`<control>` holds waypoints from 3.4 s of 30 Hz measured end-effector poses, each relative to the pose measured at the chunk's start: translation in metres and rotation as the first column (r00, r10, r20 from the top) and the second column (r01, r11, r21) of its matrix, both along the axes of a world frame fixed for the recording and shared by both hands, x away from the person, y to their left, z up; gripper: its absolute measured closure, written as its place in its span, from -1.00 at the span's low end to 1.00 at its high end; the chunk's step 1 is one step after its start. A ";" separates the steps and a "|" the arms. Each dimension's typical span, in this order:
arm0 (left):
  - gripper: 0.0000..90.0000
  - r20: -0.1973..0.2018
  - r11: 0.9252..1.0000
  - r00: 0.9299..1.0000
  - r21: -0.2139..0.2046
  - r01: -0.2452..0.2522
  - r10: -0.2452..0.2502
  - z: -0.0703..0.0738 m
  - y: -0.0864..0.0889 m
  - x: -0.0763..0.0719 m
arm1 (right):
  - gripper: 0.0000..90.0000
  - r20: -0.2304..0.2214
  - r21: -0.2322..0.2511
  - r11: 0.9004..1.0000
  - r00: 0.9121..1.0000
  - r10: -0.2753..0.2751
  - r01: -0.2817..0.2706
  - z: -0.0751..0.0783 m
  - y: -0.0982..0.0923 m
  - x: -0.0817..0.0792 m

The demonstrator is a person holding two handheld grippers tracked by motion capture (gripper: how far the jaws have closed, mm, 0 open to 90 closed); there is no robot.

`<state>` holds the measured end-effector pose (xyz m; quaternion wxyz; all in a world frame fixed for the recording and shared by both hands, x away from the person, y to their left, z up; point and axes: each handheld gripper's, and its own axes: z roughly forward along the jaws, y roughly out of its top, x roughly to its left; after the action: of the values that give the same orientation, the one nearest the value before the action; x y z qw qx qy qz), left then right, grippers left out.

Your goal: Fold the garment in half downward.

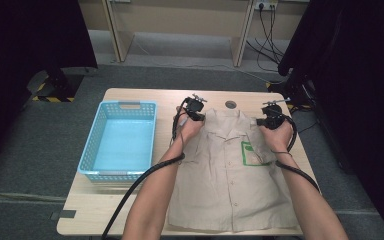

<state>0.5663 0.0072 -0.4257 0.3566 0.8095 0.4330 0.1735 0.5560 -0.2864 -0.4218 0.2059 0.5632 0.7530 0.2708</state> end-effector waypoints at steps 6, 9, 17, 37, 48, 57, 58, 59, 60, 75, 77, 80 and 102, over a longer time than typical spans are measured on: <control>0.98 0.034 1.000 0.999 -0.030 -0.001 0.002 0.017 0.004 -0.001 | 1.00 0.035 -0.005 1.000 0.999 0.000 0.000 0.014 0.002 -0.001; 0.98 0.057 0.999 0.998 -0.042 0.002 0.000 0.027 0.005 -0.002 | 1.00 0.055 -0.005 1.000 0.998 0.003 -0.003 0.022 0.002 -0.002; 0.98 0.106 0.998 0.994 -0.061 0.012 -0.005 0.046 0.007 -0.005 | 1.00 0.086 -0.007 1.000 0.996 0.001 0.000 0.039 0.000 -0.003; 0.99 0.169 0.997 0.986 -0.067 0.025 -0.013 0.074 0.008 -0.008 | 1.00 0.139 -0.011 1.000 0.990 0.000 0.002 0.064 -0.001 -0.005; 0.99 0.190 0.997 0.982 -0.070 0.019 -0.005 0.082 0.012 -0.010 | 1.00 0.162 -0.012 1.000 0.987 0.003 -0.001 0.077 0.003 -0.004; 0.99 0.199 0.997 0.980 -0.070 0.016 -0.002 0.086 0.016 -0.011 | 1.00 0.171 -0.015 1.000 0.985 0.007 -0.005 0.082 0.008 -0.003; 0.99 0.200 0.997 0.980 -0.071 0.016 -0.001 0.086 0.016 -0.011 | 1.00 0.174 -0.018 1.000 0.985 0.010 -0.007 0.083 0.008 -0.003; 0.99 0.204 0.997 0.979 -0.070 0.015 0.000 0.087 0.016 -0.011 | 1.00 0.174 -0.017 1.000 0.985 0.010 -0.007 0.083 0.008 -0.003; 0.99 0.204 0.997 0.979 -0.073 0.015 0.000 0.087 0.016 -0.011 | 1.00 0.175 -0.016 1.000 0.984 0.010 -0.007 0.084 0.008 -0.003; 0.99 0.230 0.997 0.973 -0.071 0.013 0.004 0.093 0.018 -0.015 | 1.00 0.199 -0.005 1.000 0.980 0.011 -0.010 0.093 0.011 -0.005; 0.99 0.233 0.998 0.973 -0.065 0.016 0.000 0.091 0.018 -0.017 | 1.00 0.202 -0.001 1.000 0.979 0.013 -0.013 0.091 0.010 -0.006; 0.99 0.233 0.998 0.973 -0.059 0.023 -0.009 0.089 0.019 -0.020 | 1.00 0.208 0.014 1.000 0.978 0.014 -0.017 0.089 0.008 -0.010; 0.99 0.347 0.992 0.931 -0.010 0.123 -0.112 0.081 0.025 -0.086 | 1.00 0.291 0.003 0.997 0.954 0.075 -0.080 0.085 0.002 -0.068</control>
<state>0.4798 0.0324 -0.3451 0.4496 0.7850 0.3172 0.2847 0.4882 -0.2841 -0.3370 0.2995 0.4887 0.7341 0.3640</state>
